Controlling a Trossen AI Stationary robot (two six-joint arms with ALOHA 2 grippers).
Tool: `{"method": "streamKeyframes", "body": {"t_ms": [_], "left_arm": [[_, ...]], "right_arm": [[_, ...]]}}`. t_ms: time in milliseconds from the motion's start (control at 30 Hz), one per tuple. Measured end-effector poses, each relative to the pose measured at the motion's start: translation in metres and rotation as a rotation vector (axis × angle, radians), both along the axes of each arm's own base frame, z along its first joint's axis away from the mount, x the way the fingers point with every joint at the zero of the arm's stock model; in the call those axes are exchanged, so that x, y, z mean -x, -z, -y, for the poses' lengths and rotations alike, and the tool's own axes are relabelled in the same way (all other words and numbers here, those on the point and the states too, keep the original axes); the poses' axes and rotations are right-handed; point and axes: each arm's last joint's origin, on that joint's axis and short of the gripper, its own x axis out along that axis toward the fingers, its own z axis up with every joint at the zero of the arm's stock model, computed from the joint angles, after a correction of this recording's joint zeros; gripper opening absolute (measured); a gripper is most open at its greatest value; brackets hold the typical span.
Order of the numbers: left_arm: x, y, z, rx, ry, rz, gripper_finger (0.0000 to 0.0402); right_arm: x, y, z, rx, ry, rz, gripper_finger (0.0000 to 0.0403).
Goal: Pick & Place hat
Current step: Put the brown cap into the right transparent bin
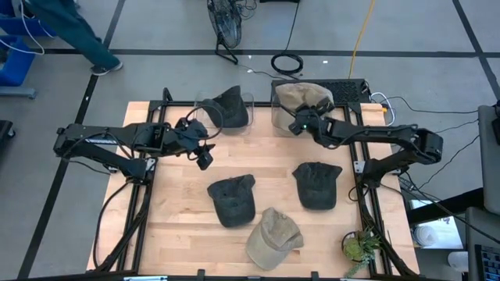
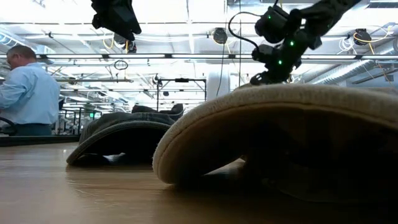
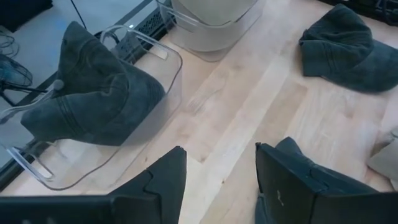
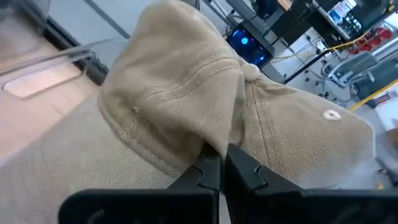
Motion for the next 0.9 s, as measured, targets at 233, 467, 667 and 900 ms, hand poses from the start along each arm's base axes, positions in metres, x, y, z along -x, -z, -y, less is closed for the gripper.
{"method": "streamKeyframes", "body": {"t_ms": [233,467,667,900], "left_arm": [[0.0,0.0,0.0,0.006,-0.001,0.003,0.0196],[0.0,0.0,0.0,0.019,-0.014,0.012,0.0196],[0.0,0.0,0.0,0.022,-0.017,0.014,0.0196],[0.0,0.0,0.0,0.024,-0.019,0.015,0.0196]], "right_arm": [[0.004,0.015,-0.003,-0.012,0.037,0.108,0.0],[0.008,0.035,-0.007,-0.083,-0.027,0.124,0.0],[0.013,0.025,-0.009,-0.081,-0.046,0.157,0.0026],[0.03,0.0,-0.016,-0.055,-0.069,0.19,0.0099]]}}
